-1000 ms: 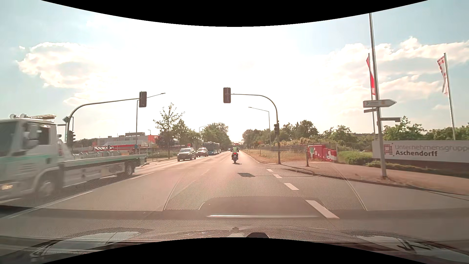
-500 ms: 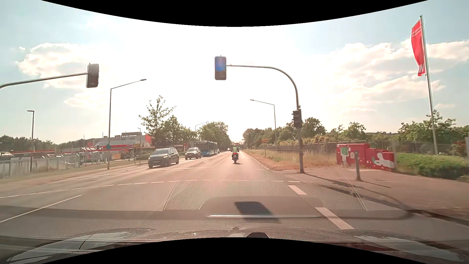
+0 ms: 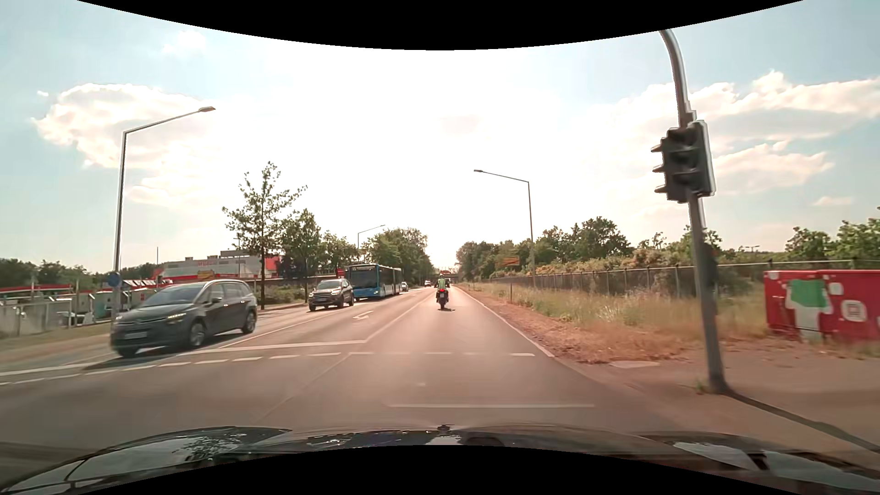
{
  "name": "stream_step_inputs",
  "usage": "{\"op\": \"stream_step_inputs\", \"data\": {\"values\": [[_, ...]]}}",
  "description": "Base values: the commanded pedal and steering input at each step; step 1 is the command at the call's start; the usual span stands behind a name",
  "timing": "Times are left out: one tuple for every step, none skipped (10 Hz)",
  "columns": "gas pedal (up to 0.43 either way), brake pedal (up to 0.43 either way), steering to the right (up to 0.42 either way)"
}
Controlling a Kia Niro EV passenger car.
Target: Follow the waypoints while adhering to traffic rules and regulations
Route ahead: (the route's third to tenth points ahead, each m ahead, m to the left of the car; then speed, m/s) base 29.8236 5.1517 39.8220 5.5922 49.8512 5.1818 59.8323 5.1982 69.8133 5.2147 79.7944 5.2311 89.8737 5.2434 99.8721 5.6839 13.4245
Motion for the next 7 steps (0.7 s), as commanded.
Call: {"op": "stream_step_inputs", "data": {"values": [[0.22,0.0,-0.004],[0.22,0.0,-0.004],[0.24,0.0,-0.004],[0.268,0.0,-0.004],[0.268,0.0,-0.004],[0.268,0.0,-0.004],[0.268,0.0,-0.004]]}}
